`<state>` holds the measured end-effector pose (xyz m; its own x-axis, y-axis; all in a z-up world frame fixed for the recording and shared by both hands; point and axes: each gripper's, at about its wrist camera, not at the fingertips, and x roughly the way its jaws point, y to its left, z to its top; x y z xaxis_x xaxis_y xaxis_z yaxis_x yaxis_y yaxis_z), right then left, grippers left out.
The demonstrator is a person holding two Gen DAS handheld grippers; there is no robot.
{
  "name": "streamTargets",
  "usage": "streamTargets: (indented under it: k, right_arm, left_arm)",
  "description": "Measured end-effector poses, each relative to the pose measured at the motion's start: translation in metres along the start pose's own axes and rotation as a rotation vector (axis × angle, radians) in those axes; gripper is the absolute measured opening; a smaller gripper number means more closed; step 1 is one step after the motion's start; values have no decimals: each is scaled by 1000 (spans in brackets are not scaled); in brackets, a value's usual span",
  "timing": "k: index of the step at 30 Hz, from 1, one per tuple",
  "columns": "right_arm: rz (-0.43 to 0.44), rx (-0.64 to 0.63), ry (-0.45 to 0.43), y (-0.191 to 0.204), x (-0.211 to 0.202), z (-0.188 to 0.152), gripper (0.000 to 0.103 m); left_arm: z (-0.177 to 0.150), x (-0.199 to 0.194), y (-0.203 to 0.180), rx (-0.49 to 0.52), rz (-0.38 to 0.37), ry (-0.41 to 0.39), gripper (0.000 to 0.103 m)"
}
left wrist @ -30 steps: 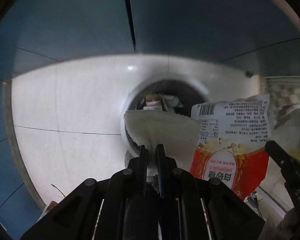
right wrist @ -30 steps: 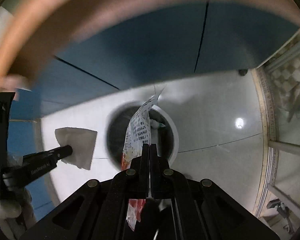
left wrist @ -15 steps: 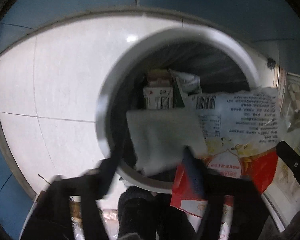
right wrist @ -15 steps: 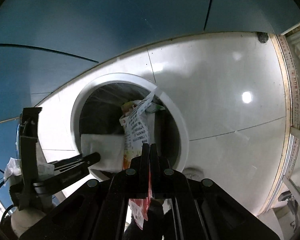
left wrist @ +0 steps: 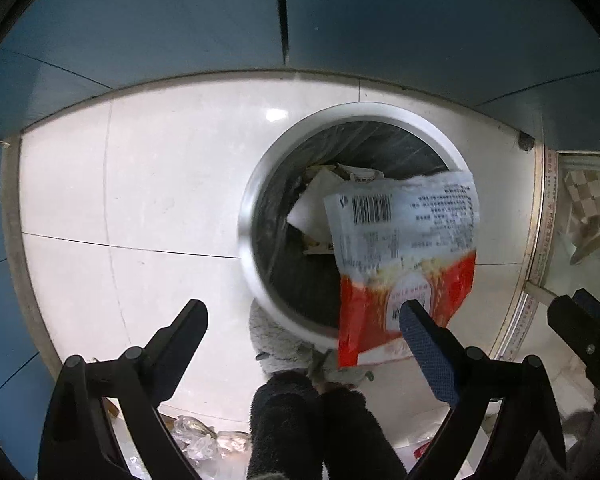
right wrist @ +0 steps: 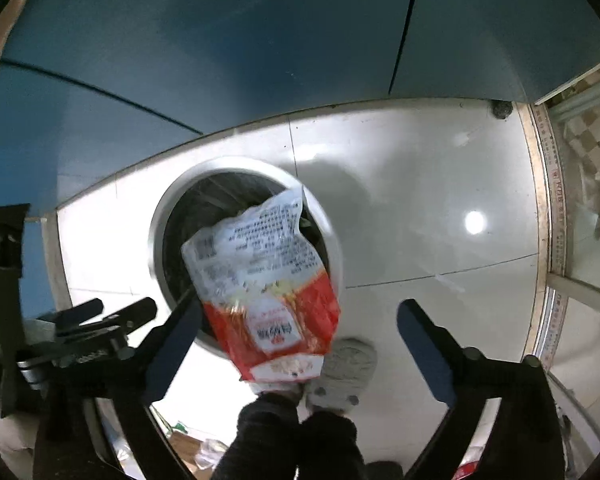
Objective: Collect trash
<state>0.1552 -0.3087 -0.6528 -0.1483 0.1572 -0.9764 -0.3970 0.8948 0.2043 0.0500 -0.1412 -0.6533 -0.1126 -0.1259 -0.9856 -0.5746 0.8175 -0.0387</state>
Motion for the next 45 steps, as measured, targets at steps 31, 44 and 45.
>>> streamTargets:
  k: [31,44,45]
  right_arm:
    - [203,-116,-396,79,-560,-264,103]
    - [312,-186,-448,91,-653,-324,103]
    - [314,-189,-447,91,-654,-323,103]
  left_arm:
    - [-285,-510,3,131,-253,-551,103]
    - [-354,-592,8,99,-319,-665,103]
    - [-355,-592,7,98,-324,-665,103]
